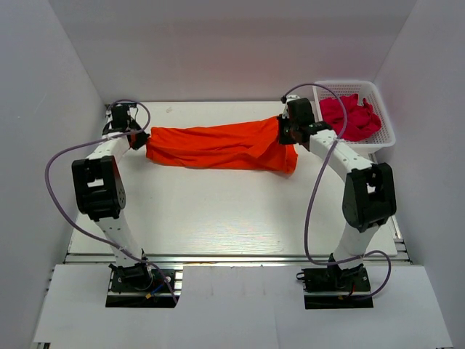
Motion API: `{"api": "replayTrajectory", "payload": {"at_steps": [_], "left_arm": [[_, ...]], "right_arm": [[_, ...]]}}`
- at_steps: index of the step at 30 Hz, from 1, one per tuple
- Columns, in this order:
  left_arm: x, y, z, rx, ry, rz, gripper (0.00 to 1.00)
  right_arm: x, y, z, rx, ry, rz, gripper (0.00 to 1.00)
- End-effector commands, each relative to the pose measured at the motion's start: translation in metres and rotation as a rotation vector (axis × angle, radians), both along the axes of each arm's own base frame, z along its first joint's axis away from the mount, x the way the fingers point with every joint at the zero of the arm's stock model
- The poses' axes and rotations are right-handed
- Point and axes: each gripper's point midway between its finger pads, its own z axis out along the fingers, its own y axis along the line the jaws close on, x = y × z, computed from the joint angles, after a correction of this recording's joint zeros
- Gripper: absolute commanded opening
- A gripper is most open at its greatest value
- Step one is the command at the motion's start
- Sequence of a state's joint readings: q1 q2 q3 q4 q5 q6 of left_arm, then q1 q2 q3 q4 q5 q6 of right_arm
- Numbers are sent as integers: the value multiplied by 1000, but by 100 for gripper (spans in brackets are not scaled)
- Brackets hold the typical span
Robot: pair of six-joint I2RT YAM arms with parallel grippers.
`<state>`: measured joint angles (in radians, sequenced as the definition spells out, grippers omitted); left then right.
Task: Fold and stack the t-shirts
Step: Fold the other side of the tshirt into a rectangle
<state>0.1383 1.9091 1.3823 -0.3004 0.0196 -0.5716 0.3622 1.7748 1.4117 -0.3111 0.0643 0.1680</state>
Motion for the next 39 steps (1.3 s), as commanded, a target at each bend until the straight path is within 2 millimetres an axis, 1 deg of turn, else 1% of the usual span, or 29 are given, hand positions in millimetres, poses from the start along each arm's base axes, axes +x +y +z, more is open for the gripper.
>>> {"api": "replayTrajectory", "payload": {"at_steps": [1, 3, 5, 6, 7, 8, 9, 10, 12, 13, 15, 16, 18, 19, 20, 21, 23, 25, 26, 27, 29, 30, 31, 32, 33, 34, 36, 37, 39], "left_arm": [[21, -3, 18, -13, -46, -39, 0], [29, -2, 19, -12, -49, -39, 0], [30, -1, 7, -17, -22, -38, 0], [35, -1, 10, -15, -31, -39, 0], [35, -1, 4, -17, -21, -38, 0], [37, 0, -1, -19, -8, -38, 0], [42, 0, 2, -17, -19, -38, 0], [45, 1, 1, -17, -19, -38, 0], [50, 2, -6, -19, -7, -38, 0], [50, 0, -11, -27, 3, -45, 0], [57, -1, -11, -29, -6, -61, 0], [58, -1, -19, -31, 6, -61, 0], [60, -1, -21, -33, 18, -61, 0], [63, 1, -18, -25, 10, -54, 0], [64, 3, -21, -21, 22, -48, 0], [64, 3, -25, -23, 34, -48, 0], [69, 12, -21, -18, 26, -10, 0], [70, 14, -21, -12, 36, -2, 42], [77, 15, -8, -16, 12, 7, 69], [76, 15, -6, -18, 22, 7, 99], [77, 10, 7, -34, 1, -12, 100], [75, 9, 15, -32, -4, -28, 100], [66, 7, 12, -34, 13, -28, 100], [60, 8, 31, -22, -14, -21, 100], [59, 9, 40, -8, -48, -29, 100], [50, 3, 37, -16, -45, -60, 100], [45, -3, 62, 6, -102, -125, 100], [44, -15, 66, 6, -116, -169, 100], [45, -33, 72, 11, -145, -245, 100]], "right_arm": [[18, 6, 16, -9, -24, 70, 0], [29, -1, 6, -35, -8, 73, 0], [40, 5, 20, -32, -49, 119, 0], [43, 0, 1, -42, 1, 115, 0], [47, 0, 1, -44, 0, 126, 0], [56, 2, 14, -57, -36, 163, 0], [61, 3, -5, -56, -1, 180, 0], [72, 6, 10, -47, -35, 187, 0], [80, 7, -12, -79, -14, 243, 0], [89, 4, -6, -89, -43, 257, 0], [100, 10, -13, -90, -61, 318, 0], [108, 7, -28, -92, -42, 321, 0], [123, 8, -15, -92, -88, 336, 0], [125, 7, -35, -89, -49, 336, 0], [130, 7, -35, -88, -56, 336, 6], [138, 7, -27, -81, -86, 326, 6], [154, 12, -27, -61, -144, 313, 8], [164, 12, -25, -44, -179, 284, 18], [179, 13, -12, -15, -246, 251, 24], [182, 16, -12, 0, -256, 251, 37], [188, 24, 12, 47, -300, 260, 51], [184, 28, 24, 67, -309, 284, 56], [176, 30, 17, 77, -278, 293, 63], [167, 36, 29, 105, -275, 316, 73], [155, 37, 40, 117, -263, 322, 90], [138, 35, 11, 132, -171, 316, 90], [113, 41, 33, 212, -142, 327, 90], [91, 39, 8, 223, -57, 317, 90], [68, 48, 1, 306, 7, 340, 90]]}}
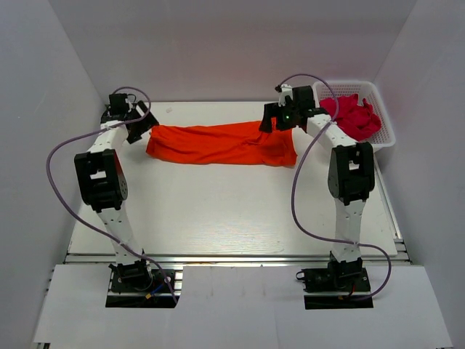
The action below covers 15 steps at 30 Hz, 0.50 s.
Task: Fold and stack the t-shirts
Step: Fold the other side of the tshirt into a rectangle, then rotate the tshirt 90 degrees
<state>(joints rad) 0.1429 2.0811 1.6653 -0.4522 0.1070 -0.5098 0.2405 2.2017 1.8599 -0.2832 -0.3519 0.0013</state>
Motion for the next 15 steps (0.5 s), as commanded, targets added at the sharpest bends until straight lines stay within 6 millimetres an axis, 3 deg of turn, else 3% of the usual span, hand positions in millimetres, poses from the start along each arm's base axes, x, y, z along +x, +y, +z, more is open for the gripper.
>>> {"api": "replayTrajectory", "payload": {"at_steps": [1, 4, 6, 9, 13, 15], "left_arm": [[8, -44, 69, -38, -214, -219, 100], [9, -71, 63, -102, -252, -316, 100], [9, -80, 42, -120, -213, -334, 100], [10, -95, 17, -148, -179, -381, 100], [9, -99, -7, -151, -139, -379, 100], [8, -95, -18, -141, -116, -362, 100]], "right_arm": [[-46, 22, 12, 150, 109, 65, 90], [-55, 30, -1, 194, 156, 64, 90], [-57, 33, -11, 210, 184, 55, 90], [-43, 32, -21, 198, 184, 17, 90], [-32, 30, -47, 165, 234, -32, 90], [-27, 27, -49, 152, 226, -59, 90]]}}
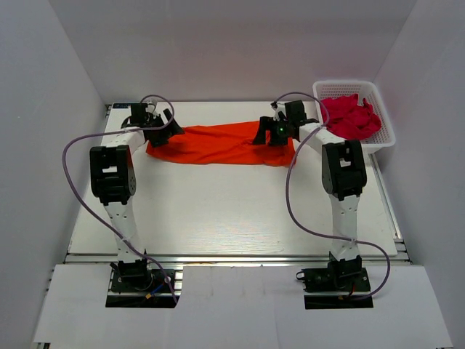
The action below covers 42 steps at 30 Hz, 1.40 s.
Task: Fold and stack the t-shirts
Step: Rotate the tshirt 90 degrees
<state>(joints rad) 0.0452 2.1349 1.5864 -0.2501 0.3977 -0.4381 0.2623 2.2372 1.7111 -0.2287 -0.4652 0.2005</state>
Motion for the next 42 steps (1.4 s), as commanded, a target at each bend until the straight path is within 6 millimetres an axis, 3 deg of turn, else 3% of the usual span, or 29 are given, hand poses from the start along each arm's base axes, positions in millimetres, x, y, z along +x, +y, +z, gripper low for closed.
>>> {"api": "replayTrajectory", "payload": {"at_steps": [1, 2, 3, 5, 8, 12, 18, 20, 22, 23, 24, 25, 26, 27, 29, 31, 32, 34, 35, 36, 38, 40, 41, 42], "left_arm": [[1, 4, 0, 15, -15, 1, 100], [1, 7, -8, 25, -2, 12, 100], [-2, 7, -17, 24, 24, 12, 100], [-2, 9, -23, 32, 35, 20, 100], [-4, 12, -31, 52, 54, 29, 100], [-6, 14, -36, 71, 58, 23, 100], [-12, 17, -45, 98, 85, 6, 100], [-15, 20, -48, 112, 100, 19, 100], [-19, 22, -46, 127, 113, 21, 100], [-19, 29, -43, 135, 113, 37, 100], [-23, 31, -42, 151, 118, 35, 100], [-22, 36, -42, 151, 118, 44, 100], [-28, 38, -41, 165, 127, 42, 100], [-30, 39, -38, 172, 131, 48, 100], [-39, 44, -38, 200, 146, 58, 100], [-42, 47, -37, 220, 150, 63, 100], [-45, 47, -40, 220, 159, 62, 100], [-50, 48, -35, 227, 155, 69, 100], [-53, 48, -38, 227, 164, 67, 100], [-53, 47, -34, 218, 156, 79, 100], [-63, 44, -34, 198, 171, 86, 100], [-85, 48, -42, 210, 235, 126, 100], [-93, 47, -32, 223, 245, 158, 100], [-115, 47, -41, 213, 317, 193, 100]], "right_arm": [[19, -5, 1, -23, -26, -60, 90], [18, -3, -6, -28, -10, -57, 90], [25, -3, -1, -30, -26, -61, 90], [26, 0, -17, -31, 2, -62, 90], [37, 13, -20, 18, -24, -44, 90], [49, 40, -3, 126, -89, -3, 90], [82, 80, 65, 314, -314, -16, 90], [91, 92, 73, 371, -320, -35, 90], [107, 112, 68, 413, -356, -48, 90], [121, 122, 117, 477, -468, -37, 90], [126, 133, 90, 511, -429, -71, 90], [130, 135, 96, 533, -446, -86, 90], [133, 142, 125, 576, -515, -79, 90], [140, 140, 125, 564, -542, -119, 90], [137, 137, 135, 510, -571, -137, 90], [137, 121, 136, 418, -599, -168, 90], [131, 116, 158, 416, -621, -163, 90], [121, 108, 136, 342, -569, -144, 90], [111, 105, 153, 317, -557, -131, 90], [106, 99, 143, 254, -529, -115, 90], [87, 98, 145, 189, -491, -77, 90], [62, 87, 118, 135, -387, -56, 90], [54, 85, 114, 137, -356, -56, 90], [42, 71, 119, 130, -339, -76, 90]]}}
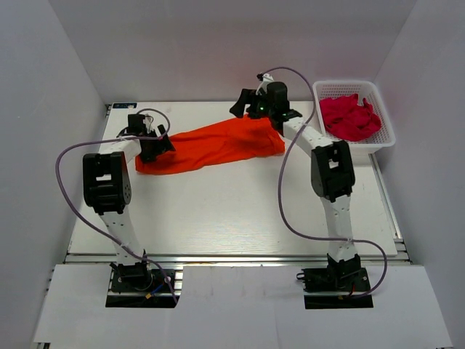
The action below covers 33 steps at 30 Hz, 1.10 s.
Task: Fold and stack the t-shirts
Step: Rotate the tshirt 90 degrees
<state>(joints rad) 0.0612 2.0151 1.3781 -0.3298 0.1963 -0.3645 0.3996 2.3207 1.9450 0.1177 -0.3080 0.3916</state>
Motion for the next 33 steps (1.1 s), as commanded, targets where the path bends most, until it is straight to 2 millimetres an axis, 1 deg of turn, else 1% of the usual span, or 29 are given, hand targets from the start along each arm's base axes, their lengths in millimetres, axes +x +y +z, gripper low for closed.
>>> {"api": "replayTrajectory", "payload": {"at_steps": [1, 2, 3, 4, 5, 6, 7, 8, 9, 10, 11, 13, 14, 15, 17, 18, 20, 21, 22, 23, 24, 25, 26, 27, 28, 30, 31, 32, 33], "left_arm": [[-67, -1, -3, 4, 174, 104, 100], [-82, -5, -5, -25, 203, 123, 100], [-113, -22, -8, -94, 247, 112, 100], [-130, -33, -9, -130, 269, 97, 100], [-149, -50, -10, -170, 296, 61, 100], [-191, -74, -24, -253, 374, -7, 100], [-208, -87, -12, -274, 348, -56, 100], [-227, -96, -11, -286, 364, -92, 100], [-255, -105, -15, -267, 394, -156, 100], [-266, -107, -7, -249, 381, -205, 100], [-275, -108, 12, -236, 333, -249, 100], [-277, -127, 47, -284, 218, -383, 100], [-267, -134, 65, -316, 115, -421, 100], [-267, -147, 98, -362, -16, -505, 100], [-257, -149, 118, -348, -139, -516, 100], [-244, -143, 124, -300, -203, -481, 100], [-234, -132, 114, -233, -197, -430, 100], [-230, -130, 109, -213, -186, -424, 100], [-229, -130, 101, -207, -160, -428, 100], [-229, -132, 81, -198, -89, -440, 100], [-227, -132, 74, -191, -56, -444, 100], [-230, -130, 60, -177, -2, -440, 100], [-226, -128, 56, -140, 28, -425, 100], [-231, -126, 36, -120, 109, -418, 100], [-233, -122, 28, -102, 141, -405, 100], [-237, -125, 20, -88, 170, -418, 100], [-242, -126, 11, -94, 206, -421, 100], [-248, -127, 6, -91, 238, -431, 100], [-253, -129, 2, -87, 263, -442, 100]], "right_arm": [[-38, -31, -2, -87, 72, -21, 90], [-44, -41, -17, -107, 113, -64, 90], [-48, -46, -2, -107, 98, -82, 90], [-56, -52, -14, -133, 142, -86, 90], [-58, -53, -14, -137, 151, -86, 90], [-65, -54, -19, -152, 178, -75, 90], [-68, -52, -21, -163, 180, -58, 90], [-72, -53, -23, -173, 198, -47, 90], [-77, -54, -28, -189, 218, -34, 90], [-81, -55, -32, -198, 236, -27, 90], [-82, -56, -36, -203, 251, -26, 90], [-86, -53, -43, -213, 279, -6, 90], [-89, -52, -48, -212, 292, 7, 90], [-89, -52, -47, -215, 292, 11, 90], [-94, -47, -55, -224, 308, 19, 90], [-95, -45, -58, -222, 311, 31, 90], [-93, -40, -64, -238, 315, 42, 90], [-96, -38, -79, -257, 353, 56, 90], [-93, -36, -77, -268, 353, 63, 90], [-90, -31, -91, -283, 373, 69, 90], [-92, -31, -96, -295, 392, 74, 90], [-86, -29, -90, -295, 380, 70, 90], [-86, -30, -102, -302, 402, 64, 90], [-84, -31, -110, -309, 414, 57, 90], [-83, -31, -111, -305, 424, 48, 90], [-80, -34, -125, -307, 448, 26, 90], [-73, -32, -126, -306, 441, 21, 90], [-71, -33, -133, -318, 450, 11, 90], [-69, -36, -150, -332, 487, 5, 90]]}}
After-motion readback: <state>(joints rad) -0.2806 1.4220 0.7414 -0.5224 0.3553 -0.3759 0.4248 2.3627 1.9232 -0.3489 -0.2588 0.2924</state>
